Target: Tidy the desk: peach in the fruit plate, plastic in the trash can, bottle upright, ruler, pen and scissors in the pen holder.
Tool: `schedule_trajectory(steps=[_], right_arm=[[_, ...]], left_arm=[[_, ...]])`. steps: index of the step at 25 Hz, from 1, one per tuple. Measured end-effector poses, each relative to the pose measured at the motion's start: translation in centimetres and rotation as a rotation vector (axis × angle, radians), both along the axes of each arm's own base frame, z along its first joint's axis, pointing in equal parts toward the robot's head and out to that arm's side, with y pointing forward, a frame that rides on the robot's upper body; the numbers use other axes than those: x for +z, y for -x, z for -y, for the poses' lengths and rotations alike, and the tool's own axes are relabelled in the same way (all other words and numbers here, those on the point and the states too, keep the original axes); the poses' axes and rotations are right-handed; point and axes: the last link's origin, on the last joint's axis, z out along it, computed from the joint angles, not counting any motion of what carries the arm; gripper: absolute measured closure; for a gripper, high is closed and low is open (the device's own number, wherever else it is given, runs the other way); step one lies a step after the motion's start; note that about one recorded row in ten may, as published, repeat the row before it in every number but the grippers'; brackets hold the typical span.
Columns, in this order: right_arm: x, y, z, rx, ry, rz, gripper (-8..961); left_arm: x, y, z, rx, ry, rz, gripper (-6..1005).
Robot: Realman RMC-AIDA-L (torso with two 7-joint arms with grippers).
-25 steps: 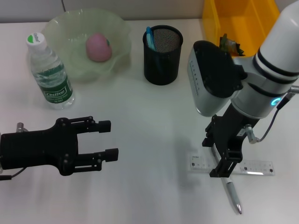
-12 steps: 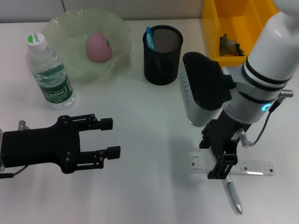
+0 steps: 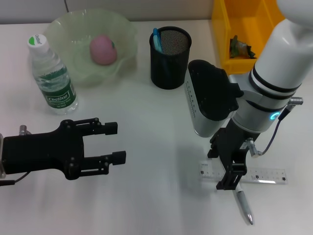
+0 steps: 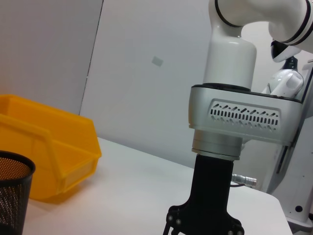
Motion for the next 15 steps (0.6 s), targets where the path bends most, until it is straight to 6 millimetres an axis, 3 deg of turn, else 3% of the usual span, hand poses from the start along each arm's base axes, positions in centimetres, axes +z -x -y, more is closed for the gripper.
schedule_trajectory(steps=[15], right_arm=[[-0.42, -0.33, 0.05, 0.009, 0.004, 0.012, 330]], left_arm=[[0.00, 0.07, -0.18, 0.010, -0.014, -0.001, 275]])
